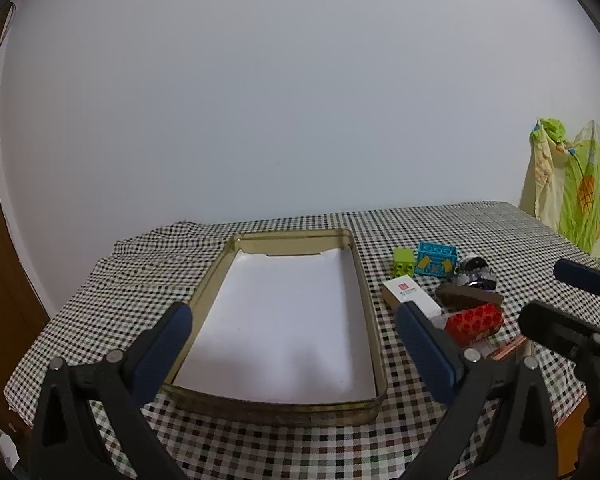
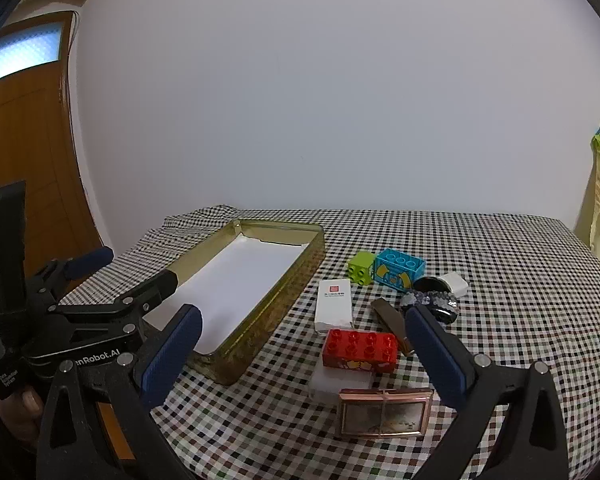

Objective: Organize rigid objects
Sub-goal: 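Grasp the copper photo frame with the right tool while the left tool approaches the red brick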

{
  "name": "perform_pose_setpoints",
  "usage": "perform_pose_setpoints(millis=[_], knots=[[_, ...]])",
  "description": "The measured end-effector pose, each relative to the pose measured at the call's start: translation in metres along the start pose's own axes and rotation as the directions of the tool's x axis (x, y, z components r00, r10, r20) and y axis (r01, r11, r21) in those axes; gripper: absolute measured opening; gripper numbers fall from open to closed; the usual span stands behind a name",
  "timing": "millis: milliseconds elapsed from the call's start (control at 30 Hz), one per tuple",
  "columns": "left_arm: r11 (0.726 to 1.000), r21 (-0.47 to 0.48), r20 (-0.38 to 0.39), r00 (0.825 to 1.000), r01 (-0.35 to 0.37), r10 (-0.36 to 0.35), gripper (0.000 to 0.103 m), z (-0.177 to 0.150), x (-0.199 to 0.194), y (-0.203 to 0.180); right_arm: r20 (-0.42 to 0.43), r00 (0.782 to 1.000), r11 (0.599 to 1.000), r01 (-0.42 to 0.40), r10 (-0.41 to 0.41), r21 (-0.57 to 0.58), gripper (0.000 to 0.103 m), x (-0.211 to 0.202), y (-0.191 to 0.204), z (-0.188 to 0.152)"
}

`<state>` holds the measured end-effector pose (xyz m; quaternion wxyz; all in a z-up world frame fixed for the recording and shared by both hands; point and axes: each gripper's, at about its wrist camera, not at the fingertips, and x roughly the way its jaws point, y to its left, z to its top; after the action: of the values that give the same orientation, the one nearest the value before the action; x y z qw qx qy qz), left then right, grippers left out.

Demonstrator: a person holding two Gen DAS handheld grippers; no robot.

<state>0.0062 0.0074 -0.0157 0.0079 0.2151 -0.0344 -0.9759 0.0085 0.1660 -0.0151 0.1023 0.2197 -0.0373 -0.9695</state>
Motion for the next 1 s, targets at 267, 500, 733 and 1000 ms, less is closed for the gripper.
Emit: perform_pose_setpoints(millis=[267,500,733,1000], knots=[[0.999,0.022,-0.049,0.998,0.038,-0.037,0.103,-0.023,0.014,-0.024,-0.012,0.995,0.995,0.094,-0.095,-0.024,0.103,0.005,-0.017,-0.026],[0.997,0.042,-0.074,0.996,0.061,-0.058,0.103,-0.035,0.018,-0.038,-0.076,0.988,0.991,0.13,-0.131,-0.019,0.103,0.022,-0.036,-0.049],[0.997,0.038,-0.083,0.994,0.074,-0.071,0.103,-0.035,0.02,-0.044,-0.123,0.983,0.99,0.142,-0.14,0.008,0.103,0.041,-0.045,-0.062],[0.995,0.054,-0.098,0.992,0.083,-0.077,0.103,-0.036,0.024,-0.054,-0.157,0.978,0.989,0.144,-0.139,0.019,0.102,0.053,-0.052,-0.068]])
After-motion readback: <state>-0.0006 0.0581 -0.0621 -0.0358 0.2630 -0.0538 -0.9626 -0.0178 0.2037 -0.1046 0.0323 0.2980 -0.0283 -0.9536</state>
